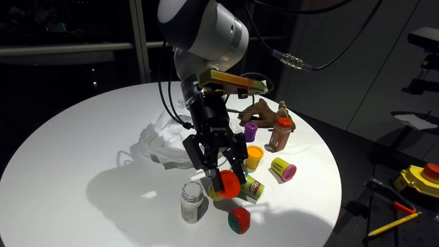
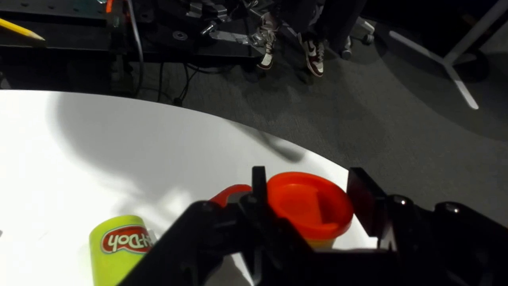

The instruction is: Pick up the objects from the plastic bag and put them on the table.

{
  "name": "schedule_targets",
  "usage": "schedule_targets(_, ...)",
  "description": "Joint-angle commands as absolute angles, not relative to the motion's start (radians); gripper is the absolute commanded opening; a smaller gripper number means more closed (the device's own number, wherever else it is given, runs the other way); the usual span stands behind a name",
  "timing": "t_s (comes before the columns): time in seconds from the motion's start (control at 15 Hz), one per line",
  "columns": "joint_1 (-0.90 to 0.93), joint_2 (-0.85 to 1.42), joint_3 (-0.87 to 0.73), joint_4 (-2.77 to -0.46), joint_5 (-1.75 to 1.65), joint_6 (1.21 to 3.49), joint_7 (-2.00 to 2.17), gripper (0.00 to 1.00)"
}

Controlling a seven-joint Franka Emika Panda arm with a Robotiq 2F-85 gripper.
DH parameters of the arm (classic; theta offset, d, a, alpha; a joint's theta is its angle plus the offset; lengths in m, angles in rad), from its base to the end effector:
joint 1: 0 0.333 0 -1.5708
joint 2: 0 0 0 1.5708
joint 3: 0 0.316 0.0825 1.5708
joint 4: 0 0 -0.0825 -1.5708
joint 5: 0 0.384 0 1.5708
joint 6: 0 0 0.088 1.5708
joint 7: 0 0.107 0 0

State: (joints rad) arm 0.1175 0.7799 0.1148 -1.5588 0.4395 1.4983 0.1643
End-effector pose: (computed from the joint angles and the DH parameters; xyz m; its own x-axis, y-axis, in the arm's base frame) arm 0.5774 0.1793 0.1695 0.6157 0.0687 -0.7850 -0.2187 -0.9422 -0.2540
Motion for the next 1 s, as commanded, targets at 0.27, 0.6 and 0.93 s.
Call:
schedule_targets(0.27, 0.140, 0.849, 0.092, -1.475, 0.345, 1.468, 0.207, 0.29)
schedule_targets(0.6, 0.152, 0.883, 0.090, -1.440, 0.311, 1.480, 0.217, 0.29)
schedule_targets(0.93, 0.164, 0.916, 0.090, -1.403, 0.288, 1.469, 0.228, 0.29)
